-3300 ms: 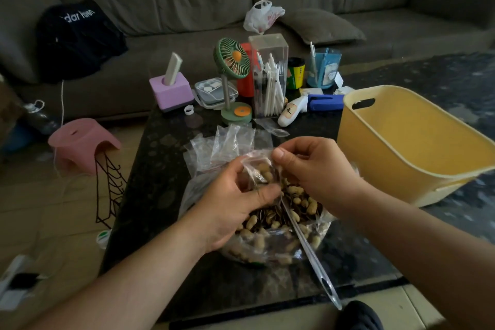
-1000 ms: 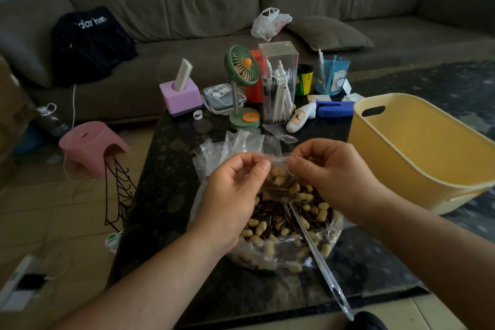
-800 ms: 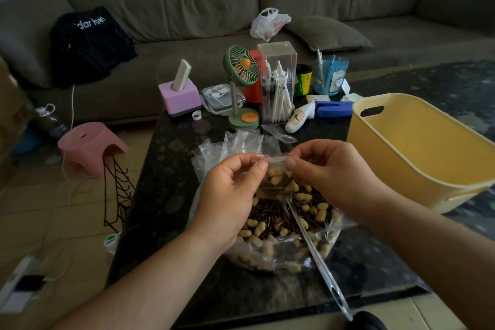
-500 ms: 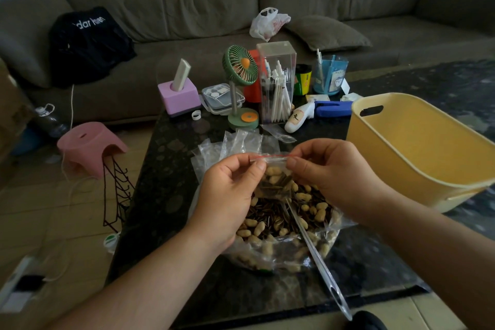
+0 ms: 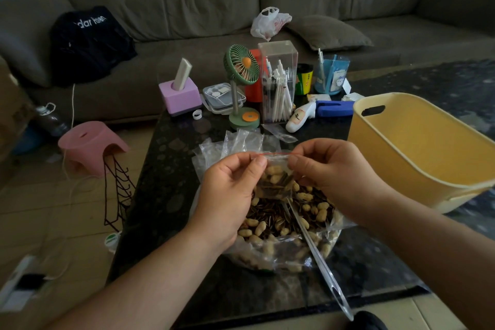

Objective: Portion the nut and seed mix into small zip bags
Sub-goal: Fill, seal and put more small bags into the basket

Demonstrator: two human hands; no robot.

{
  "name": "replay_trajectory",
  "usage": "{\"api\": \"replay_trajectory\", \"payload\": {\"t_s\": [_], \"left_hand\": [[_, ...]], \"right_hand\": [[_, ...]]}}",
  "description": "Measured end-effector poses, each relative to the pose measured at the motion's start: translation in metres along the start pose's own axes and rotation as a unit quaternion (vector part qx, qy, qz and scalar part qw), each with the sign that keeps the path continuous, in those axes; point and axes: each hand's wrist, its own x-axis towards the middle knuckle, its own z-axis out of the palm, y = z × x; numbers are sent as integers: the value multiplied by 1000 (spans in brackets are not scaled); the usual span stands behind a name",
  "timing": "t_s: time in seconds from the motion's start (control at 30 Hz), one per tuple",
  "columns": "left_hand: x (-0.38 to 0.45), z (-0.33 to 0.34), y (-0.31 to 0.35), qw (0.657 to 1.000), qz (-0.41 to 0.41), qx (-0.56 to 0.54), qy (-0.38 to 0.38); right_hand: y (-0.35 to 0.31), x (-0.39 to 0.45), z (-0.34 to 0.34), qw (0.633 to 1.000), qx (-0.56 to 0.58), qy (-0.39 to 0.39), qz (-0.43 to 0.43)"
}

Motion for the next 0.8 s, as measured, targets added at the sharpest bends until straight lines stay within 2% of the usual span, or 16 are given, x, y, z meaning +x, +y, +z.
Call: {"api": "replay_trajectory", "payload": {"t_s": [0.33, 0.8], "left_hand": [[-1, -1, 1, 998, 39, 53, 0], [-4, 2, 6, 998, 21, 51, -16]], "right_hand": [[1, 1, 2, 1000, 9, -22, -1], [2, 2, 5, 999, -22, -22, -15]]}}
